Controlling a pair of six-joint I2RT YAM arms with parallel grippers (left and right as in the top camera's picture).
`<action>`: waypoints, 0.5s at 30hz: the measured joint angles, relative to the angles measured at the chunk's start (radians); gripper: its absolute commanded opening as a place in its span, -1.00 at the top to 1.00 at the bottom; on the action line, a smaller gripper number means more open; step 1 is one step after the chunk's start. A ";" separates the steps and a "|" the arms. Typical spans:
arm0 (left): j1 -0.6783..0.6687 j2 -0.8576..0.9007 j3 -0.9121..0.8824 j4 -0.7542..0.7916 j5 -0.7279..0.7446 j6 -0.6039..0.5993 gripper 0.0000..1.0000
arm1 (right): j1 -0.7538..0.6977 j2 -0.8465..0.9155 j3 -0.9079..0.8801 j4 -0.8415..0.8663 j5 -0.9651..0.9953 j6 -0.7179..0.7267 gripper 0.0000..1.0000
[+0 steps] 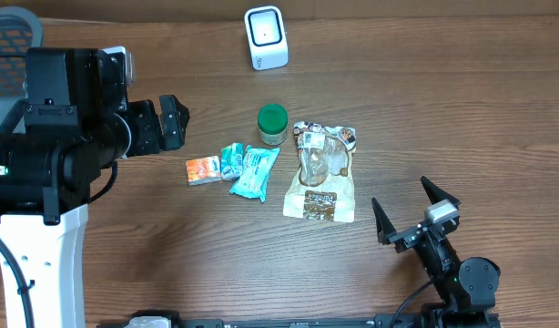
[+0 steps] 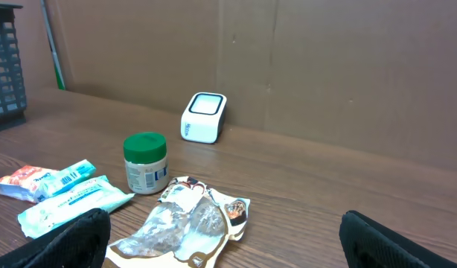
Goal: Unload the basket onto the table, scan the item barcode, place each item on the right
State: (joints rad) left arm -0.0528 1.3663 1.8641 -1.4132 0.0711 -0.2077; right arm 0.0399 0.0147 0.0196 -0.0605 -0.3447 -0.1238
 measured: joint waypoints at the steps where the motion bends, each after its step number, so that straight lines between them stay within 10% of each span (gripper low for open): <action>1: 0.000 0.000 0.000 0.000 0.000 0.000 -0.99 | 0.000 0.000 0.000 0.000 0.000 0.000 -1.00; 15: 0.000 0.000 0.000 0.003 0.000 0.000 -1.00 | 0.000 0.000 0.000 0.000 0.000 0.000 -1.00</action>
State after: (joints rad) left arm -0.0528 1.3663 1.8641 -1.4097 0.0711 -0.2073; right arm 0.0399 0.0147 0.0196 -0.0601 -0.3443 -0.1234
